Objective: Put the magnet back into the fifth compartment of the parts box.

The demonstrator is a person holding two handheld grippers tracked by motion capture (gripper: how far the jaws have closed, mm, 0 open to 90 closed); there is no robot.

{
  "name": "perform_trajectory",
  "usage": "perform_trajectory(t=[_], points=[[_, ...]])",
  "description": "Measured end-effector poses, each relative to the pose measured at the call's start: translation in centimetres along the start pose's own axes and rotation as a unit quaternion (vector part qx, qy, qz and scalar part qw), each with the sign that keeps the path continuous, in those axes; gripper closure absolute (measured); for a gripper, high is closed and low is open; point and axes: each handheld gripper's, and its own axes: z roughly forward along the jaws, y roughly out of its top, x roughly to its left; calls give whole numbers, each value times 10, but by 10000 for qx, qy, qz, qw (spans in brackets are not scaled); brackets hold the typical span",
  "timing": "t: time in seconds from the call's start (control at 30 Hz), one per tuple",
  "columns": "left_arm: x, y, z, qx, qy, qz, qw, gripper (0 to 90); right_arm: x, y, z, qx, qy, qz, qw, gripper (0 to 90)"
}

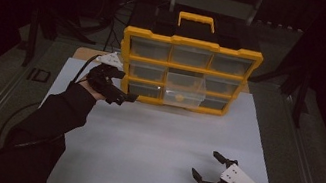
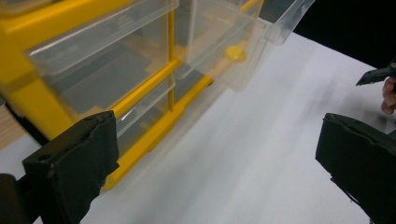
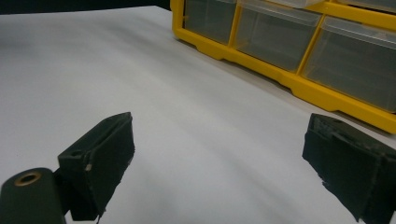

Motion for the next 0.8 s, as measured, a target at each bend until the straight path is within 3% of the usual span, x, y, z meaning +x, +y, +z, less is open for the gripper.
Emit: perform_trajectory(t=[0.17, 0.8], points=[[0, -10, -5, 26, 130, 15, 9999, 2, 0, 0, 0, -7, 0, -1, 10000, 89], [7, -54, -19, -70, 247, -193, 9995, 2, 0, 0, 0, 10, -1, 45, 10000, 89]])
